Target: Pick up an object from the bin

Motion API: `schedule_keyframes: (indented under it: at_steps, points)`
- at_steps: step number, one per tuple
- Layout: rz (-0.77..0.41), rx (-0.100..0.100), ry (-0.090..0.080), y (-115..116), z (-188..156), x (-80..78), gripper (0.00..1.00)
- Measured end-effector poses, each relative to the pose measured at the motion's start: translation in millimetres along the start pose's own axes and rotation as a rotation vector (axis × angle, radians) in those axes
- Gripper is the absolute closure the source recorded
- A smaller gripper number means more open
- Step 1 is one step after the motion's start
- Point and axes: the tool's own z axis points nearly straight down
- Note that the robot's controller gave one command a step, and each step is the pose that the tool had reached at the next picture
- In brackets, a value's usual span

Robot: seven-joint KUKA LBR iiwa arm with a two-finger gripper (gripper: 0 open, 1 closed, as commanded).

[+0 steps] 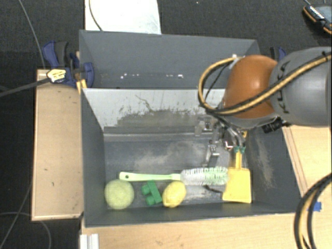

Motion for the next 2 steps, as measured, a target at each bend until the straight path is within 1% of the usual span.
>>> schedule_keyframes:
  at_steps: [1,2]
  points:
    - [0.000,0.000,-0.008,-0.1,-4.8,-1.6,0.00]
    - [-0.146,-0.001,-0.023,-65.4,51.6,65.1,0.00]
